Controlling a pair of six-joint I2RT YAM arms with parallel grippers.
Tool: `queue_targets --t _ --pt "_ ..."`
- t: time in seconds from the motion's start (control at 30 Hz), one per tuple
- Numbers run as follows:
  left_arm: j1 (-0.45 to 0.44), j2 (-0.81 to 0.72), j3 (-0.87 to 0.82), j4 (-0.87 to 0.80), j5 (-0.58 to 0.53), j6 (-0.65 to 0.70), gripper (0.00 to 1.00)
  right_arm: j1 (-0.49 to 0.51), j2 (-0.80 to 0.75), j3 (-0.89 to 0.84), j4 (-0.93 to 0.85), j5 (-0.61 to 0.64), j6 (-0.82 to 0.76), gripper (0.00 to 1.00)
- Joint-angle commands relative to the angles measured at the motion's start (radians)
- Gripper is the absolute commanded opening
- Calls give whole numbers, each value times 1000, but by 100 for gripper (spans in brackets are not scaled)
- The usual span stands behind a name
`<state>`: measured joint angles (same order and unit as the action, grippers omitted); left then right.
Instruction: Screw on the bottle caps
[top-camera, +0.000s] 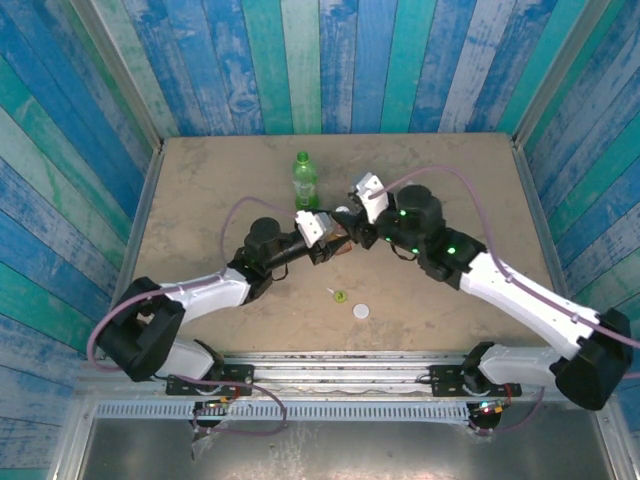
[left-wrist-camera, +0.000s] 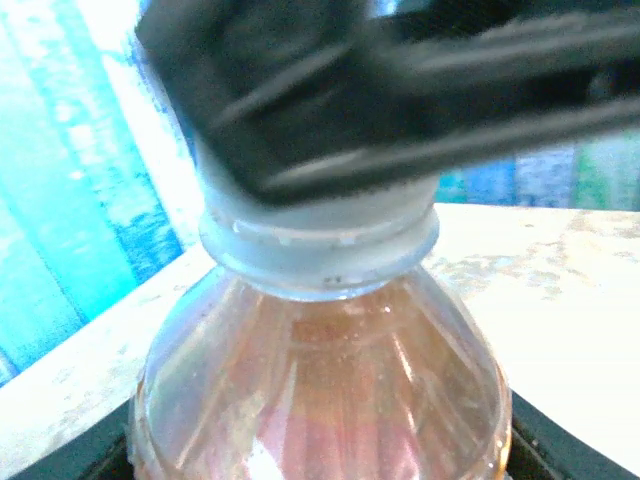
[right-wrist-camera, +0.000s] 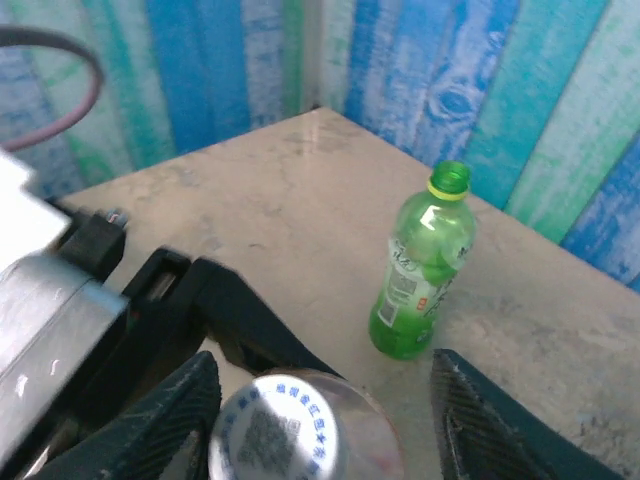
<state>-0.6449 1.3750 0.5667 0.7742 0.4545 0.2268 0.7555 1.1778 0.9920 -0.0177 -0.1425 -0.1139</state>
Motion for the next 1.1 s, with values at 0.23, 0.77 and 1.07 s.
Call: queue_targets --t 0.23,0.77,1.07 --pt "40 -97 119 -410 507 175 55 -66 -148 39 -320 -460 -291 52" --pt "40 -87 141 -477 591 248 54 -70 -29 110 -387 -524 -335 21" --pt "40 -89 75 -138 268 10 53 -67 -3 92 -326 -291 -220 3"
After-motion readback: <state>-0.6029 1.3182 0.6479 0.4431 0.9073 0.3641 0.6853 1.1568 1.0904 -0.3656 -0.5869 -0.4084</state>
